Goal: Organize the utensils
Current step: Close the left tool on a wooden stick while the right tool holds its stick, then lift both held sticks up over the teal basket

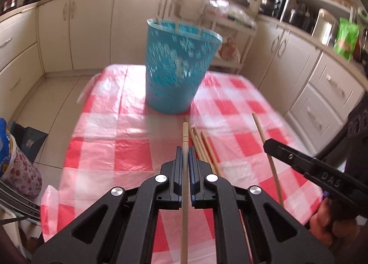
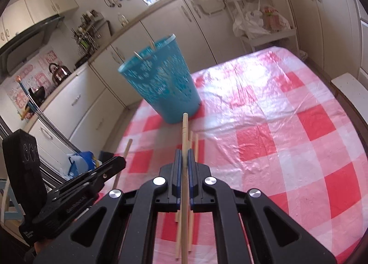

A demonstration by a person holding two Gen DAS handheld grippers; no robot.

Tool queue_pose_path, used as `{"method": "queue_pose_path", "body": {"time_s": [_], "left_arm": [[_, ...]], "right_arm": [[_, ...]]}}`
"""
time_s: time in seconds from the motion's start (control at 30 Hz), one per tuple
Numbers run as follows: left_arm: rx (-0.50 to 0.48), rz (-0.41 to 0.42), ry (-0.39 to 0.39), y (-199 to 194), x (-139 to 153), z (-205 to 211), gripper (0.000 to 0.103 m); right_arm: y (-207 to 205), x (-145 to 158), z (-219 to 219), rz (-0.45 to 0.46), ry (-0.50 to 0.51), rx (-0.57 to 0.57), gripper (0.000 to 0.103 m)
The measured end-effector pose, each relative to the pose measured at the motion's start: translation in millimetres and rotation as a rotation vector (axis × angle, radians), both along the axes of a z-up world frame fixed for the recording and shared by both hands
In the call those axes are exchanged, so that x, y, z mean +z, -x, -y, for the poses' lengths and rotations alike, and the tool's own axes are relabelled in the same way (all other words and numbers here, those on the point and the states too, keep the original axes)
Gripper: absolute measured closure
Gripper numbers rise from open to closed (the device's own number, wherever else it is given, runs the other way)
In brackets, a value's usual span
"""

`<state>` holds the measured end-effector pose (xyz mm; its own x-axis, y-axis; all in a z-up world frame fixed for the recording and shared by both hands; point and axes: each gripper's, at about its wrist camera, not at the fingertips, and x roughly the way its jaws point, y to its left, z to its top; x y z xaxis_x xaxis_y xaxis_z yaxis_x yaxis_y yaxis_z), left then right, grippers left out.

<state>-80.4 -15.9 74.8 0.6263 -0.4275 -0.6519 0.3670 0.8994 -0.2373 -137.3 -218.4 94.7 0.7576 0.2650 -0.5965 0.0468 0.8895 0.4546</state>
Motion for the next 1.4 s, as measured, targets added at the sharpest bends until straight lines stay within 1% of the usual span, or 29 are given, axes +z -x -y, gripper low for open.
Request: {"method": "queue_pose_path", "body": {"time_s": [0.1,0.2,0.33,0.43,0.53,0.7,0.87,1.07,1.27,1.4], "left_arm": [[0.027,0.059,0.076,9.8,29.8,-20.3,0.098],[0.050,0.129,0.135,18.4,60.6,-35.7,0.098],[0.070,0.222,0.205,25.0,100.9,-46.9,0.098],[0.075,0.293,0.227,29.1,124.4,-49.2,0.098],[0.082,0.347,0.231,30.8,138.9,-46.9,0.098],[0.101,0.386,0.262,25.8,150.6,-41.4,0.098],[0.094,0.418,0.282,12.7,158.3,-34.3,0.098],[0.088,0.430,0.296,-17.4,159.9,-26.2,0.098],[0.086,0.414,0.288,-50.1,150.9,-12.8,0.098],[0.086,0.415,0.307,-66.0,148.5,-6.2,0.098]], "right_arm": [[6.8,23.0,-3.8,0.061,-0.002,-0.006,0.097],[10.2,48.7,-8.8,0.130,0.008,-0.019,0.097],[12.3,85.8,-17.1,0.243,0.037,-0.033,0.097],[13.5,112.7,-28.1,0.332,0.071,-0.035,0.097],[13.8,132.8,-39.8,0.404,0.106,-0.037,0.097],[12.7,152.2,-50.6,0.480,0.143,-0.038,0.097],[-1.8,161.4,-51.5,0.523,0.165,-0.044,0.097],[-36.4,167.8,-42.2,0.541,0.161,-0.066,0.097],[-67.0,166.4,-38.7,0.551,0.158,-0.083,0.097],[-92.7,167.3,-34.5,0.549,0.135,-0.099,0.097]]}}
